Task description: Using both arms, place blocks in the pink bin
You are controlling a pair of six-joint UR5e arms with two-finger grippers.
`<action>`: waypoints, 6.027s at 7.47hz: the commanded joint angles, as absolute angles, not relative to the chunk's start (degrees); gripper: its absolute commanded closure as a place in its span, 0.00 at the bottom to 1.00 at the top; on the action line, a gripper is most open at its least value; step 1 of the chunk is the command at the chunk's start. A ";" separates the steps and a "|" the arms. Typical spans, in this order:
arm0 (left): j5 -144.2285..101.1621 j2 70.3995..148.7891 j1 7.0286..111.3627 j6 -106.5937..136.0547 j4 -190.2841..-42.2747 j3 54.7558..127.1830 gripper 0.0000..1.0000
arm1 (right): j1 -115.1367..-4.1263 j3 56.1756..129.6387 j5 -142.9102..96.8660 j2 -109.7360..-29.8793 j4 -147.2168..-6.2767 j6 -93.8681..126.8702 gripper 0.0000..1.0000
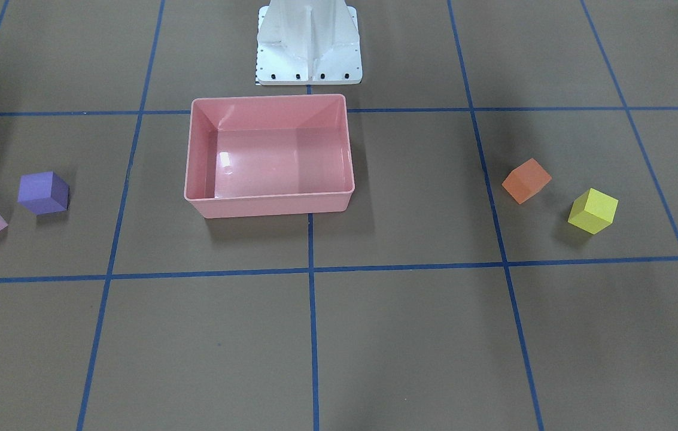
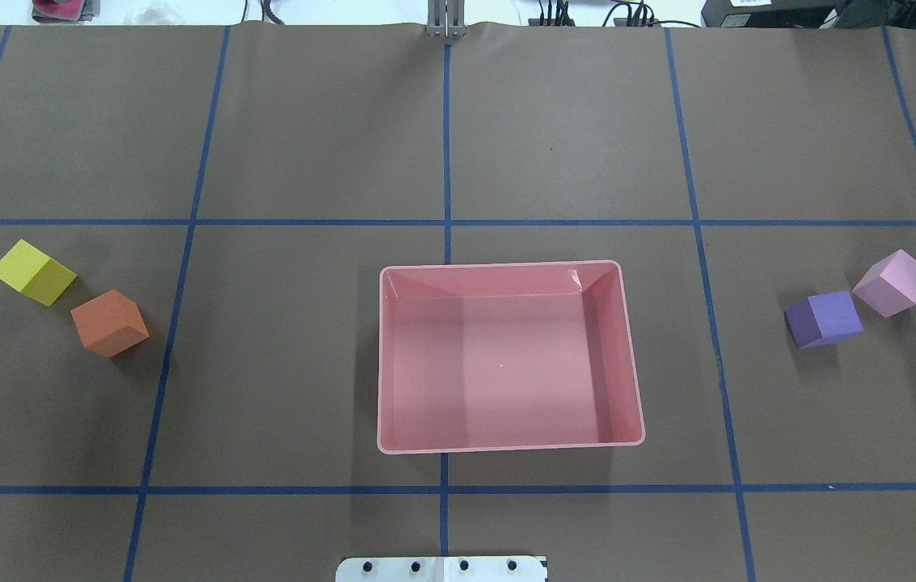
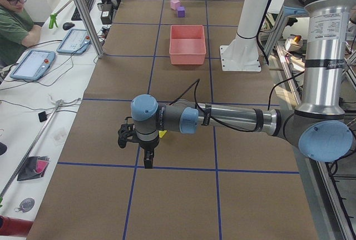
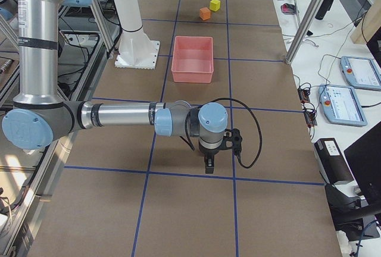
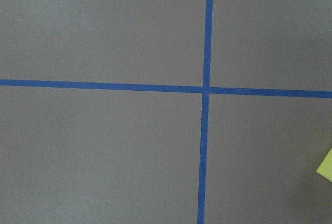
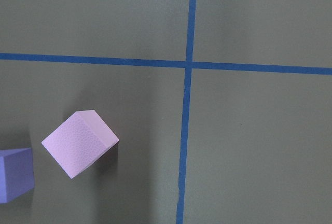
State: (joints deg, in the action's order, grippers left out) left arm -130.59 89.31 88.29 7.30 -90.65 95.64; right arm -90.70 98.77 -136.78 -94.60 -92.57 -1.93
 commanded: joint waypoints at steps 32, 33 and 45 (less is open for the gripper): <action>-136.58 92.20 85.52 7.82 -95.80 99.23 0.00 | -65.83 85.96 -131.66 -88.07 -71.10 -10.55 0.11; -136.50 92.20 85.52 7.82 -95.80 99.23 0.00 | -65.40 85.87 -131.66 -88.07 -71.10 -10.55 0.25; -136.32 89.56 74.20 37.35 -95.62 111.68 0.00 | -76.91 108.45 -142.65 -78.67 -101.87 6.91 1.00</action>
